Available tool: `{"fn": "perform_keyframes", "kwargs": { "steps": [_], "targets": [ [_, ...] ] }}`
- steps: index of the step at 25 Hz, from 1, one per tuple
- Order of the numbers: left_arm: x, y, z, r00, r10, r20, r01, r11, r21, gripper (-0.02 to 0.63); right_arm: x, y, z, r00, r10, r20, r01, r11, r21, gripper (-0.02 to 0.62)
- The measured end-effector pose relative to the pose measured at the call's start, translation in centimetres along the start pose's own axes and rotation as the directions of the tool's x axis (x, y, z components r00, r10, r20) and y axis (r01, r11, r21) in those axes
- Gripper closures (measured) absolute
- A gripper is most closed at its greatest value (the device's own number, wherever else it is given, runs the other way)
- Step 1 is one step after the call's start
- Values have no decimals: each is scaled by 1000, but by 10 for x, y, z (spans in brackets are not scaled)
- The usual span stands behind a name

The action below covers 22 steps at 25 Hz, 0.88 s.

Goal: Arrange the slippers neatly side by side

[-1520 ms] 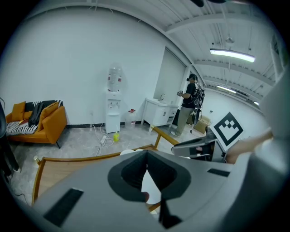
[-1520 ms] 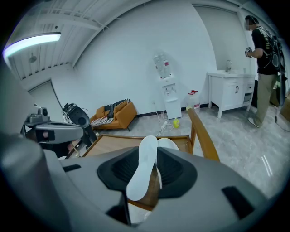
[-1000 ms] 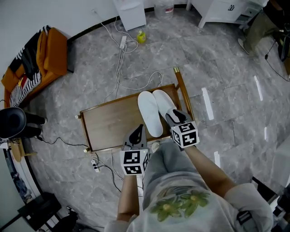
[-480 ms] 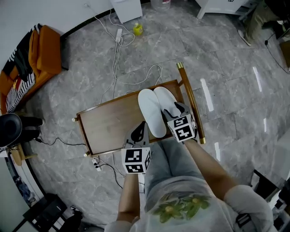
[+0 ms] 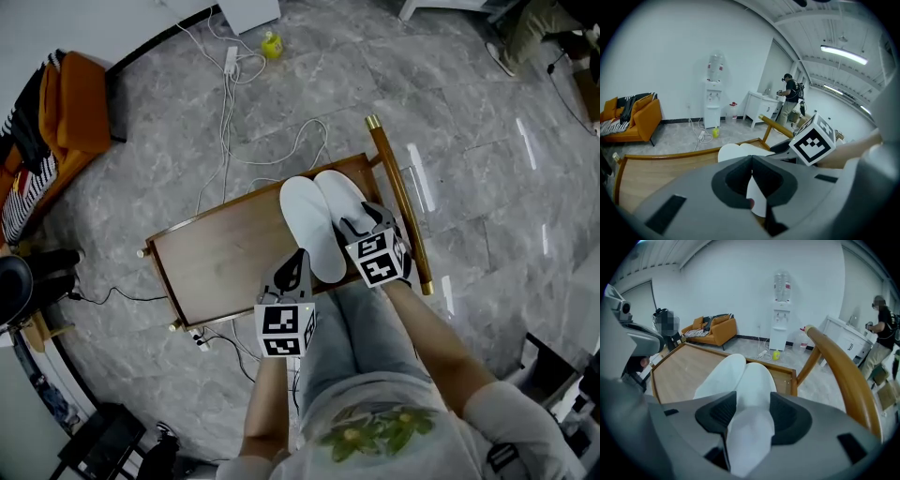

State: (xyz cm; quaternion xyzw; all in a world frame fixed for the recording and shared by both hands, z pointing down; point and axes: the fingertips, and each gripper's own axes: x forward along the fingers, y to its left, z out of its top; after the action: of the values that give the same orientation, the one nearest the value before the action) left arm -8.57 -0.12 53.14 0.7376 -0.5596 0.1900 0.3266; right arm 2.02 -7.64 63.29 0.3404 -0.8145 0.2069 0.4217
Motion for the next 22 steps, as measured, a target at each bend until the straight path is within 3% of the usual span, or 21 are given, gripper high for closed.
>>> {"fn": "perform_keyframes", "kwargs": {
  "steps": [8,22],
  "targets": [
    [1,4,-14,999,0,-32,0,1000,-2,589,4,1,-4,1000,-3,5,3,999,41,527],
    [3,6,-13,1000,-4,-28,4,1000,4,589,-3,-17,-6,998,-62,12,59,981,184,551]
  ]
}}
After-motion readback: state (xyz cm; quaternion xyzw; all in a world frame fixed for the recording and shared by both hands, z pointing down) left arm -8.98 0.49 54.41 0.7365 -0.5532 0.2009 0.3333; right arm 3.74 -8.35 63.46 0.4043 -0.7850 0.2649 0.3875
